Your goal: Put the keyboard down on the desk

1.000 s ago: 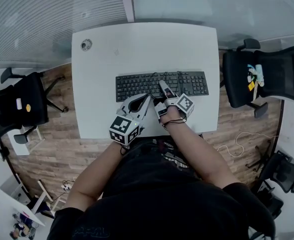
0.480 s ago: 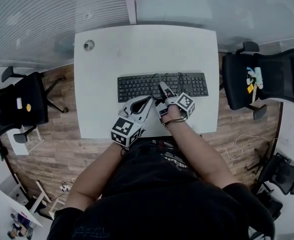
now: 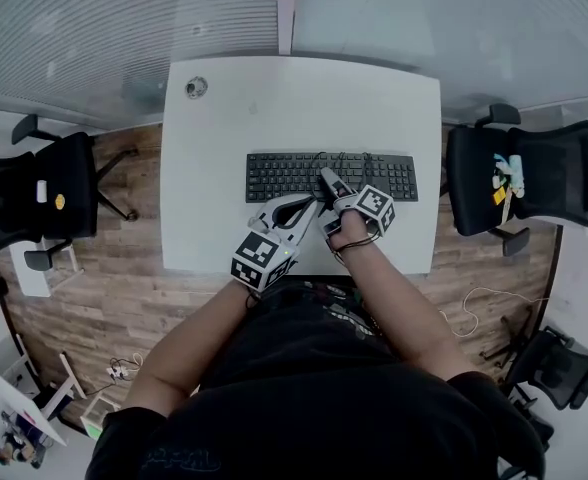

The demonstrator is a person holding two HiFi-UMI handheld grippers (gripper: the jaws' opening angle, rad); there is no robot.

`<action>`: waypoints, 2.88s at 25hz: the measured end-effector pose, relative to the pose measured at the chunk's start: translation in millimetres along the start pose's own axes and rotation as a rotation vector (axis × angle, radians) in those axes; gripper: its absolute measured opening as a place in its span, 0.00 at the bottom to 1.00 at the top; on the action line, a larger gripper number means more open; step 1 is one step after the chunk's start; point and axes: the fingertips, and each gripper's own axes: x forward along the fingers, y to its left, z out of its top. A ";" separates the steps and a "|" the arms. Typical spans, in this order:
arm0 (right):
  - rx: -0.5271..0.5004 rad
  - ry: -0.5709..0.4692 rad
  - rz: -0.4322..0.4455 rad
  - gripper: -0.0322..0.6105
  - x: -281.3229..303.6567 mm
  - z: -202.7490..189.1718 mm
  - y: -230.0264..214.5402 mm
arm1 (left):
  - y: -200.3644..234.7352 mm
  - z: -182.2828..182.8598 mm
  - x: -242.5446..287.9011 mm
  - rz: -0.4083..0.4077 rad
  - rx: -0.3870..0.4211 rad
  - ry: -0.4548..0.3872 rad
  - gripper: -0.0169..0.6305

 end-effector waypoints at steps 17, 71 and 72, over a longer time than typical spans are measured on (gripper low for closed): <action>-0.087 0.085 -0.069 0.57 -14.6 -23.2 -14.8 | -8.9 8.6 -26.0 0.054 0.030 -0.044 0.05; -1.278 -0.133 0.404 0.09 -159.1 -179.7 190.1 | -24.7 11.7 -161.4 0.035 0.086 -0.219 0.05; -1.293 -0.133 0.409 0.09 -159.6 -182.3 192.4 | -24.0 12.5 -163.6 0.037 0.087 -0.224 0.05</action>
